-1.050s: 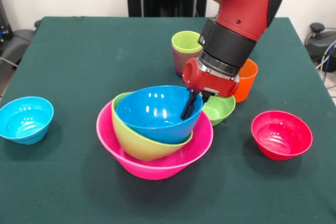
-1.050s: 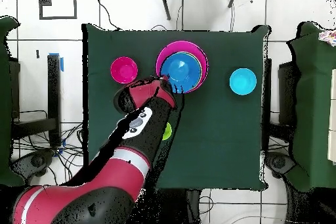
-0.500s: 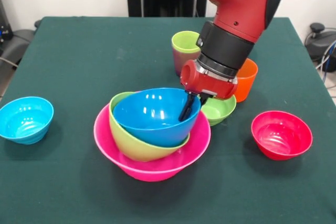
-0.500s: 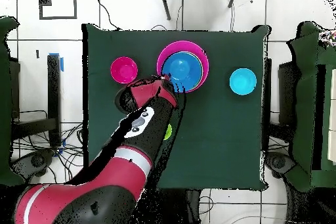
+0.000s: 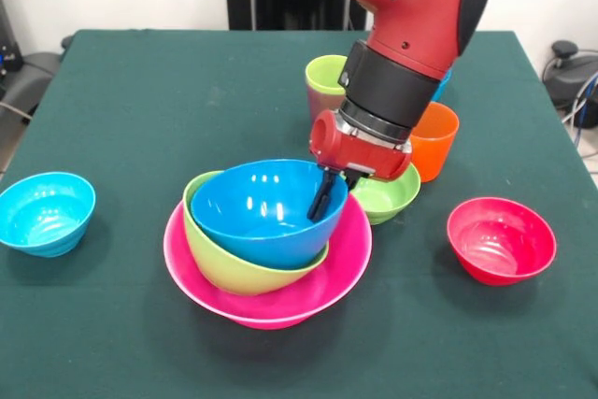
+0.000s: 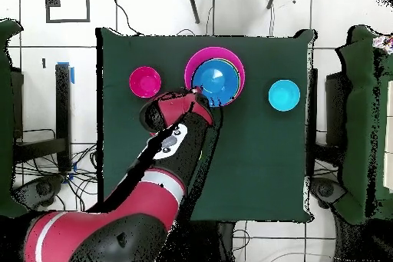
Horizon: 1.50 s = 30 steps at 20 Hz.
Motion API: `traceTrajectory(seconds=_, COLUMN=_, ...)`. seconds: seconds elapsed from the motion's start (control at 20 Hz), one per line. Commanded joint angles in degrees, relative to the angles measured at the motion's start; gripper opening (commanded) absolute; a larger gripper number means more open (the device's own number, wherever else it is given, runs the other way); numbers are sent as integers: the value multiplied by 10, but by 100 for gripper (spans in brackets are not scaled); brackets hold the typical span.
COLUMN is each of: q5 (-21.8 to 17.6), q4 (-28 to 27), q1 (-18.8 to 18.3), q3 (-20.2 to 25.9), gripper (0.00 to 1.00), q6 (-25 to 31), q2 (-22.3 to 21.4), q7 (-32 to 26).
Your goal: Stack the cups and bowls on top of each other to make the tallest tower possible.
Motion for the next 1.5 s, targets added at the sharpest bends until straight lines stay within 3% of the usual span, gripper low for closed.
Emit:
traceTrajectory(seconds=0.05, q5=-23, q4=1, q1=-29, q3=102, gripper=0, q6=-5, q2=12, q7=27)
traceTrajectory(seconds=0.6, q5=-28, q4=-4, q1=-22, q3=89, gripper=0, q6=-10, q2=17, q7=32)
traceTrajectory(seconds=1.5, q5=-42, q4=32, q1=-59, q3=130, gripper=0, q6=-55, q2=9, q7=33)
